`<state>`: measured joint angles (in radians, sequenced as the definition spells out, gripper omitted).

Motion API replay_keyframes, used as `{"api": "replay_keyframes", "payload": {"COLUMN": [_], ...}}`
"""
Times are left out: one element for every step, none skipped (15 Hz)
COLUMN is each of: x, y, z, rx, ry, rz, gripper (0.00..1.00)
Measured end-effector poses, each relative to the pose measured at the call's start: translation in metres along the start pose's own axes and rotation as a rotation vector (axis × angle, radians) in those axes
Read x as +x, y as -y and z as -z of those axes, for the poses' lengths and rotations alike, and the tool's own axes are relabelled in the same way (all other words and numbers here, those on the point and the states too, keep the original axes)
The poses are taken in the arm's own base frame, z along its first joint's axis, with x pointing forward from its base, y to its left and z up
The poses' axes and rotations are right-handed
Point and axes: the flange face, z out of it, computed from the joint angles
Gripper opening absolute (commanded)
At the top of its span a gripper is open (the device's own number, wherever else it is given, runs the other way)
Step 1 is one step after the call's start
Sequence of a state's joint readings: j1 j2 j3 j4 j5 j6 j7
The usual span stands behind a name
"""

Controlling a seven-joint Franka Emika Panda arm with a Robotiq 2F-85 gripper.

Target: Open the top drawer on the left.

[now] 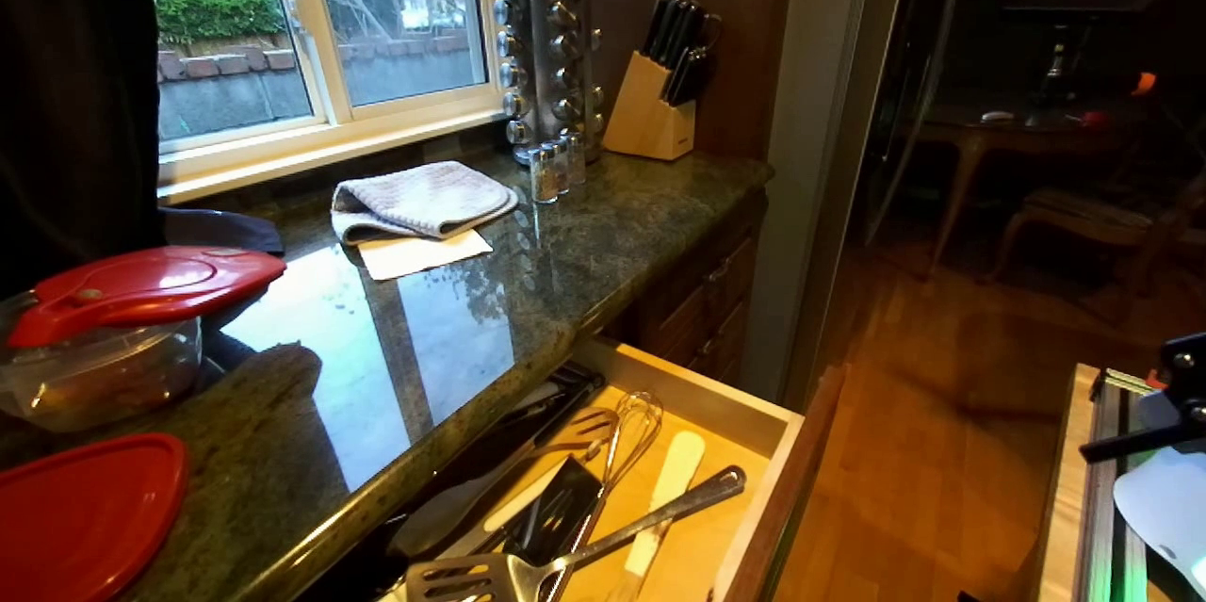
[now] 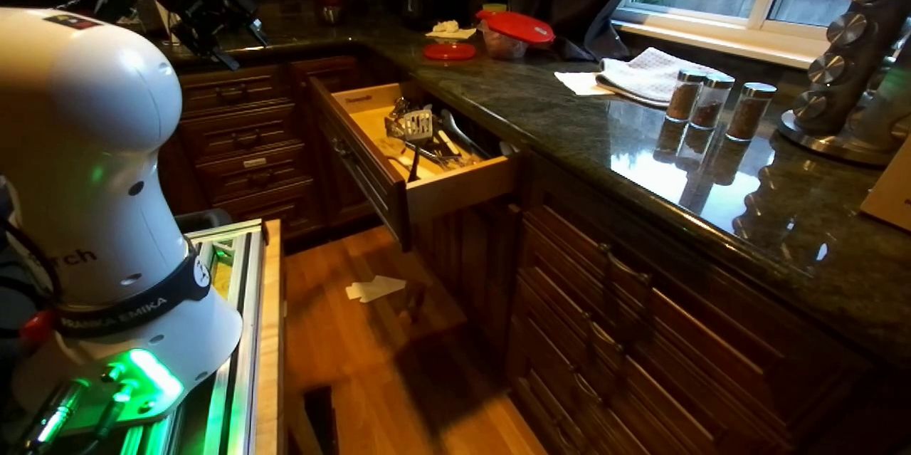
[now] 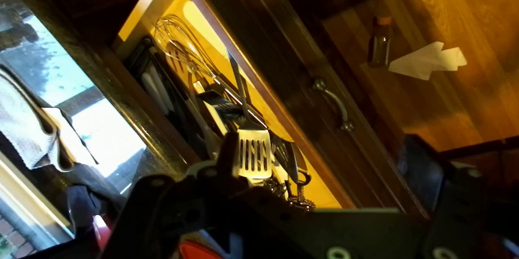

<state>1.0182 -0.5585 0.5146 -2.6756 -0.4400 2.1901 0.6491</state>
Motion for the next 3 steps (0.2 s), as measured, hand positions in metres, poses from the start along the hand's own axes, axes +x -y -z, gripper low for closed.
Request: {"api": "replay_keyframes", "payload": {"x": [-0.0010, -0.0012, -0.0013], "y": [-0.0008, -0.0010, -0.0012], "z": [-0.0011, -0.0017, -0.0021], "rx": [-0.001, -0.001, -0.001], "ry": [0.002, 0.004, 0.005], "rz": [-0.003, -0.005, -0.006], "gripper": [1.00, 1.00, 1.00]}}
